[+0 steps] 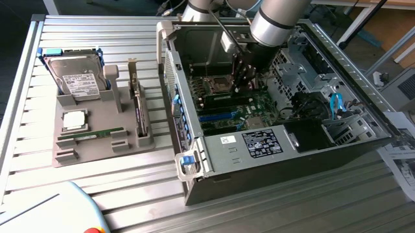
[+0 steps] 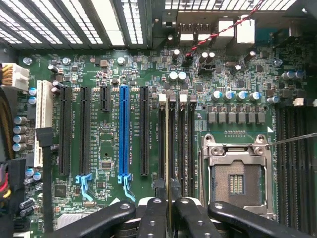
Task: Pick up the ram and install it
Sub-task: 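Insert the ram into the slot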
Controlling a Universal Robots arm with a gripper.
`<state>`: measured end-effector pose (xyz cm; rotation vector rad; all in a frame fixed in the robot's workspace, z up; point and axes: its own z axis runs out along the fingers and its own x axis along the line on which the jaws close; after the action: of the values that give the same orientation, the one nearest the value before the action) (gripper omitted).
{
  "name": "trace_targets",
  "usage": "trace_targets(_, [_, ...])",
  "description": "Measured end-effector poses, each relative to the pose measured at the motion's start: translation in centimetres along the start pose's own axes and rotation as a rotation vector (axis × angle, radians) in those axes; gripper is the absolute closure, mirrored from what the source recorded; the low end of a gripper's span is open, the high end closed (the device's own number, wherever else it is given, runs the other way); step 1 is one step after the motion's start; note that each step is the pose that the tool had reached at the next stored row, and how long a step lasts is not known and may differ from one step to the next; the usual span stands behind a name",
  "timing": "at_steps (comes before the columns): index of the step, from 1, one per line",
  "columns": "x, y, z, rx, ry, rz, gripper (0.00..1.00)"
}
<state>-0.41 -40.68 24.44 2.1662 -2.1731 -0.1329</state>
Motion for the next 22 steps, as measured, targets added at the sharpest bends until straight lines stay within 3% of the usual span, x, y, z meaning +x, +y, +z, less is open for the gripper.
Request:
trace_targets(3, [-0.01,0.11,-0.94,-0.0001,0.0001,0.000,0.87])
trace_targets(18, [0.05,0.04,-0.85,-0.0014,0.0041,-0.027,0.87])
trace_targets(22, [0.06,-0.01,-0.42,-0.0071,0.0042,-0.027,0.87])
